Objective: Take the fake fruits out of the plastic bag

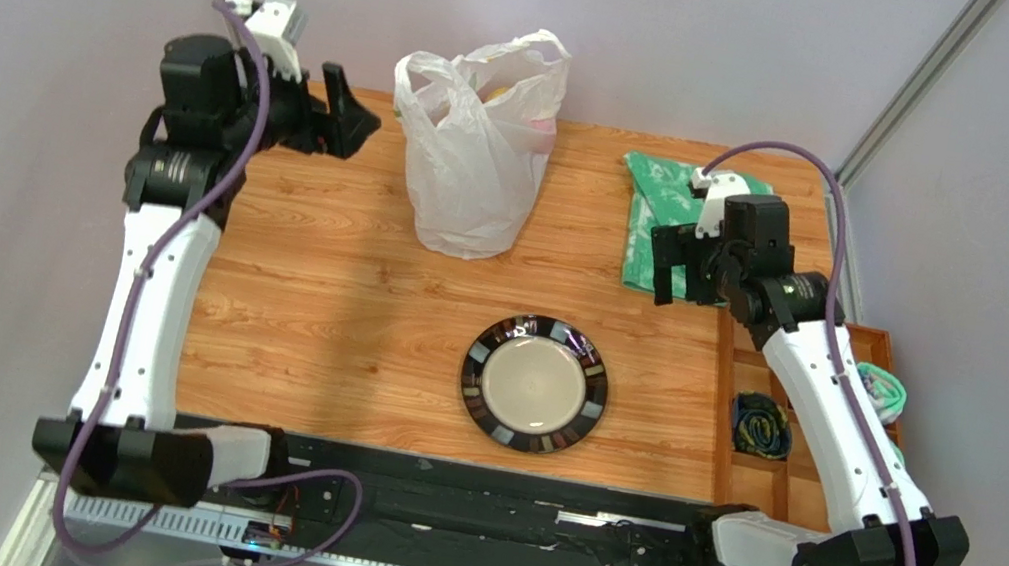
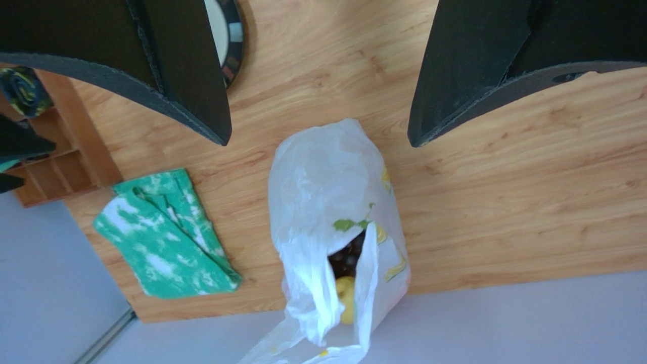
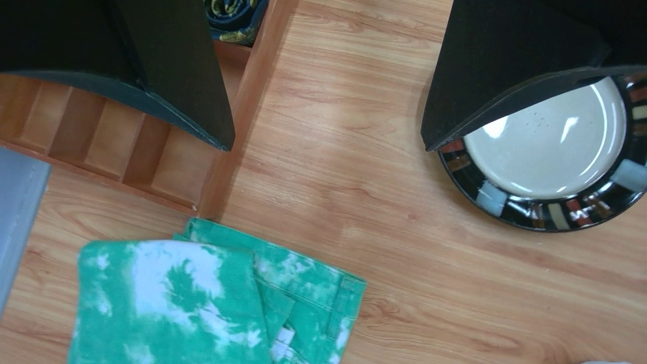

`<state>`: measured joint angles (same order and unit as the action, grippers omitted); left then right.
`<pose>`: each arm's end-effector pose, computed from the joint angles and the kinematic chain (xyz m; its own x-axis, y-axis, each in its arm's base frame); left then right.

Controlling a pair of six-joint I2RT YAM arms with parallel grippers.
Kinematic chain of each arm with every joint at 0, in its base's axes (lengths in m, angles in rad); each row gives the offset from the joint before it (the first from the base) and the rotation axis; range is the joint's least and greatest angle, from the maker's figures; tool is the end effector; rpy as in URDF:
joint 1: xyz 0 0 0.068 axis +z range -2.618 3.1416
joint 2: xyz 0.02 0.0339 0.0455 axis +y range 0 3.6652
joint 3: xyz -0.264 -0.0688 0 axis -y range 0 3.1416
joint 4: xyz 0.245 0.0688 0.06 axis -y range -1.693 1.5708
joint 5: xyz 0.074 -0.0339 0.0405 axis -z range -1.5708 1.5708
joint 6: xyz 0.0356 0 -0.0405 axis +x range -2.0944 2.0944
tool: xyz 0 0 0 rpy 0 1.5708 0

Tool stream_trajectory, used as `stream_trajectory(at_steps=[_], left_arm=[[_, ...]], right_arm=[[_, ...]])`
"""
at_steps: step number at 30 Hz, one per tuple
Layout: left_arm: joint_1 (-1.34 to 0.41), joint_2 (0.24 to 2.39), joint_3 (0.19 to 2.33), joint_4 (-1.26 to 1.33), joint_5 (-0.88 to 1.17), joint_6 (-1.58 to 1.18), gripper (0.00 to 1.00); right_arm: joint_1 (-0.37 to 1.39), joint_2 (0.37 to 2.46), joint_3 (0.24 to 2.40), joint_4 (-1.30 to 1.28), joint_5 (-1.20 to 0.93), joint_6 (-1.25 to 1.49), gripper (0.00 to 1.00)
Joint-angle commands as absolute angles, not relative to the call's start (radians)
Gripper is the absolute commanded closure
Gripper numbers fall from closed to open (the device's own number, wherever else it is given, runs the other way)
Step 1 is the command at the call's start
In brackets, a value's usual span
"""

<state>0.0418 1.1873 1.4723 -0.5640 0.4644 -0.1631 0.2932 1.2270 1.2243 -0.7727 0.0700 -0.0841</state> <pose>0.2417 -0.0059 0.4556 -0.3353 -0.1593 -0.9285 0.3429 0.8973 -0.2778 0.2442 0.0711 0.3447 -0.6476 -0.2830 -0.7075 -0.2959 0.9490 -0.1088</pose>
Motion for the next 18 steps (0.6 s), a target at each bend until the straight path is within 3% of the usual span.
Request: stream_trajectory(at_steps=[1,5,11,12,14,15,17,18], left_arm=[[0.037,1.345,1.723,-0.575,0.565,-0.273,0.05],[0.003,1.489,1.879,-0.578,0.566,-0.216,0.06],[-0.066,1.637,1.996,-0.606,0.519,-0.129,0.06],[-0.077,1.669,2.008,-0.612,0.499,-0.109,0.10],[-0.103,1.699,2.020,-0.614,0.457,-0.097,0.24],[-0.118,1.722,2.035,-0.614,0.457,-0.092,0.43],[-0.138,1.730,2.042,-0.617,0.474,-0.063,0.63],[-0.162,1.718,2.039,-0.624,0.486,-0.046,0.77]], right_arm=[[0.296,1.262,1.334,-0.802,-0.119,-0.162,0.00],[0.296,1.347,1.452,-0.808,-0.274,-0.158,0.01],[0.296,1.482,1.598,-0.770,-0.282,-0.106,0.01],[0.296,1.492,1.608,-0.762,-0.281,-0.091,0.01],[0.296,1.520,1.635,-0.735,-0.275,-0.069,0.01],[0.296,1.529,1.646,-0.729,-0.276,-0.063,0.01],[0.301,1.563,1.695,-0.723,-0.276,-0.054,0.01],[0.299,1.577,1.719,-0.724,-0.275,-0.054,0.01]])
